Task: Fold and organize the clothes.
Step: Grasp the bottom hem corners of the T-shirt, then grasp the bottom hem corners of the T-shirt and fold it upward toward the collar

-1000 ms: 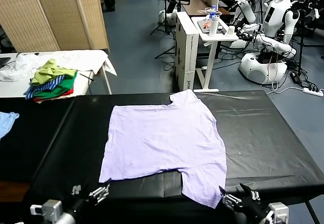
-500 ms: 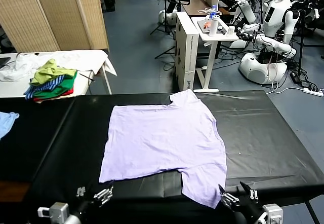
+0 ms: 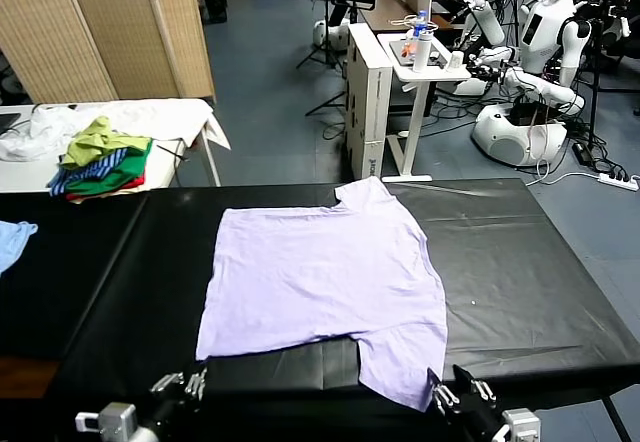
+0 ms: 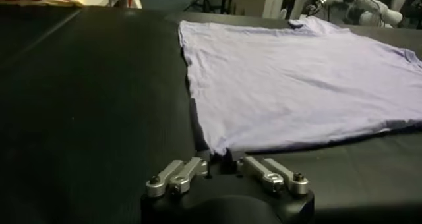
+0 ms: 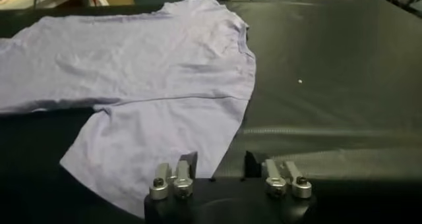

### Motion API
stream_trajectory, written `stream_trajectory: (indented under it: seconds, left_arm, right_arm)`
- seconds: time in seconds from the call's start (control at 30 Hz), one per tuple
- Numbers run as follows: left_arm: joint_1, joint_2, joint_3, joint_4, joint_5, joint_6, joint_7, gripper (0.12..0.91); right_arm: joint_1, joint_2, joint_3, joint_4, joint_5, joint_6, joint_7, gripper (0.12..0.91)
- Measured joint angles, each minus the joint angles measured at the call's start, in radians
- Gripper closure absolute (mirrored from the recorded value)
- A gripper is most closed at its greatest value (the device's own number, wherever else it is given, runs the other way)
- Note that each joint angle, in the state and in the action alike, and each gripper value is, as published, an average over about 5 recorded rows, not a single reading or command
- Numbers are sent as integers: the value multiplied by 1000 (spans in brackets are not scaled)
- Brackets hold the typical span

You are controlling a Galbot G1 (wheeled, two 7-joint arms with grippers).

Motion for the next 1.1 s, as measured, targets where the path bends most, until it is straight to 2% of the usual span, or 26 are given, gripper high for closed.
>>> stream_trajectory:
  seconds: [0.17,0.43,0.57,0.77,0.93,1.1]
  left_arm:
    - [19,-10,-2,-22,3,0,-7,882]
    - [78,-30,-21,-83,19,-2,-21,884]
    - [106,-34,-37,-114,21,-19,-19,884]
    - [92,-48,-49,-121,27,-46,-15,884]
    - [42,-64,-34,-99,32,-57,-1,884]
    - [-28,-74,-7,-68,40,-61,-1,884]
  right_arm:
    - [-35,-7,23,39,-2,-21,25,885]
    - [-105,-13,54,109,-3,-29,37,885]
    - [-106,-12,58,117,1,6,21,885]
    - [-59,-30,61,94,23,110,-21,885]
    - [29,-54,51,53,68,151,-24,885]
    - [143,-77,28,-21,99,158,-20,885]
